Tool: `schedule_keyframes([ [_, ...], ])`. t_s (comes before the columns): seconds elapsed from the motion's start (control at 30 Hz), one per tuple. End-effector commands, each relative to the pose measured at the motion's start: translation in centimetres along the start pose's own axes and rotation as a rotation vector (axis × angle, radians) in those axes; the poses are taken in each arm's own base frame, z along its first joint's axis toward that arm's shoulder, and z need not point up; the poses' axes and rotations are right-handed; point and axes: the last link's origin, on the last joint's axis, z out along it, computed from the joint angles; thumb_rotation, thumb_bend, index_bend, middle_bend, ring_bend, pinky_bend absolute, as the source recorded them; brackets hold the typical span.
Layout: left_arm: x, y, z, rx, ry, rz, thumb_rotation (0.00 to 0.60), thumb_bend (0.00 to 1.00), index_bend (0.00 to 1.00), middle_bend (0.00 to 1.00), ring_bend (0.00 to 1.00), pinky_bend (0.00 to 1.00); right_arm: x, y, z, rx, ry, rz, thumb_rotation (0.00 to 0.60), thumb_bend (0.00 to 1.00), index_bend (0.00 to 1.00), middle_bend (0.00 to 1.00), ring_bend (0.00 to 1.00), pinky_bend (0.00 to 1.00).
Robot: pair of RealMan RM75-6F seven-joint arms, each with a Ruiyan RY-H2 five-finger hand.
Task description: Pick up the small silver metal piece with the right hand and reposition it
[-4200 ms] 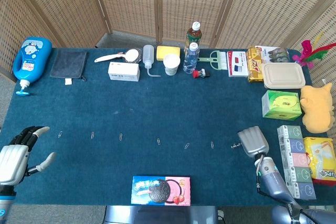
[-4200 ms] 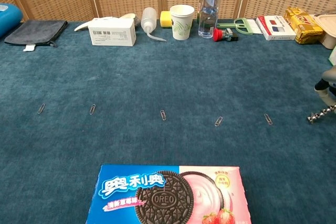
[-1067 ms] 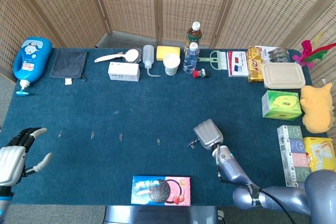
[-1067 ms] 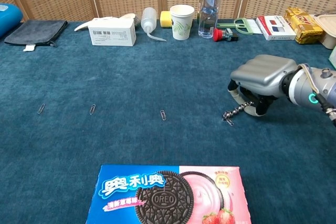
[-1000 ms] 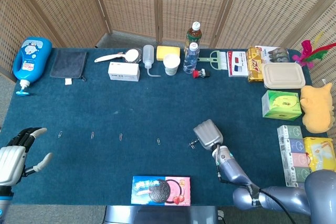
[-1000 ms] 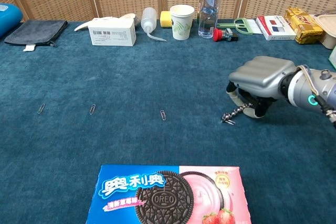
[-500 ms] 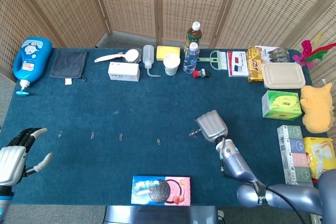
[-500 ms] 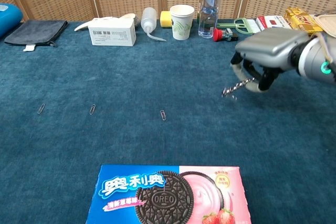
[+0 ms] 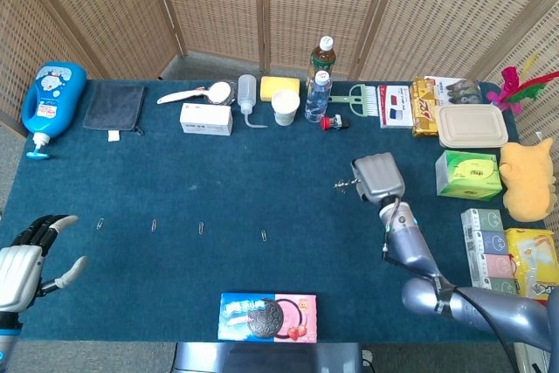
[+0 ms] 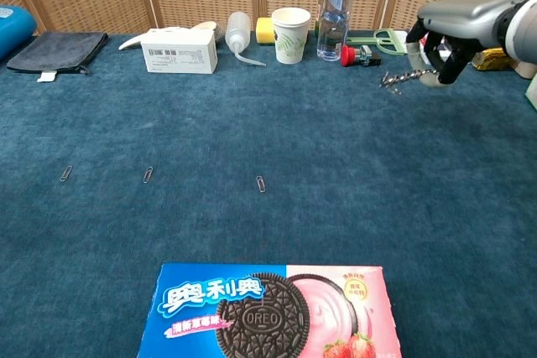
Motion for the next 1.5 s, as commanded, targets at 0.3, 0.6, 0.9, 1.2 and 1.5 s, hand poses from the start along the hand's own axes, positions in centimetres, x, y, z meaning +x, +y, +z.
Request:
schedule_keyframes([
  [0.3, -0.3, 0.1, 0.1, 0.001, -0.015, -0.002, 0.078, 0.36, 0.18, 0.19, 0.13, 0.23, -2.1, 0.6, 3.4, -0.072, -0.095, 0.015, 0.600, 0.49, 0.59, 0.73, 0.84, 0.69],
  [0.6, -0.5, -0.4, 0.2, 0.017, -0.022, -0.005, 0.079, 0.36, 0.18, 0.19, 0.13, 0.23, -4.2, 0.4, 5.6, -0.096, -0.124, -0.012, 0.598, 0.49, 0.15, 0.53, 0.63, 0.68],
  [0.9, -1.2, -0.2, 0.2, 0.011, -0.038, -0.018, 0.078, 0.36, 0.18, 0.19, 0.13, 0.23, -3.4, 1.6, 4.3, -0.091, -0.031, 0.075, 0.406, 0.49, 0.00, 0.13, 0.19, 0.37],
  [1.2, -1.8, -0.5, -0.4, 0.041, -0.043, -0.040, 0.079, 0.36, 0.15, 0.19, 0.13, 0.23, -1.0, 4.5, -1.9, -0.045, 0.190, 0.227, 0.471, 0.49, 0.00, 0.12, 0.15, 0.33],
  [1.5, -2.2, -0.6, -1.8, 0.063, -0.038, -0.050, 0.077, 0.36, 0.18, 0.19, 0.13, 0.23, -2.4, 7.5, -10.3, -0.074, 0.310, 0.248, 0.484, 0.49, 0.02, 0.15, 0.11, 0.29],
])
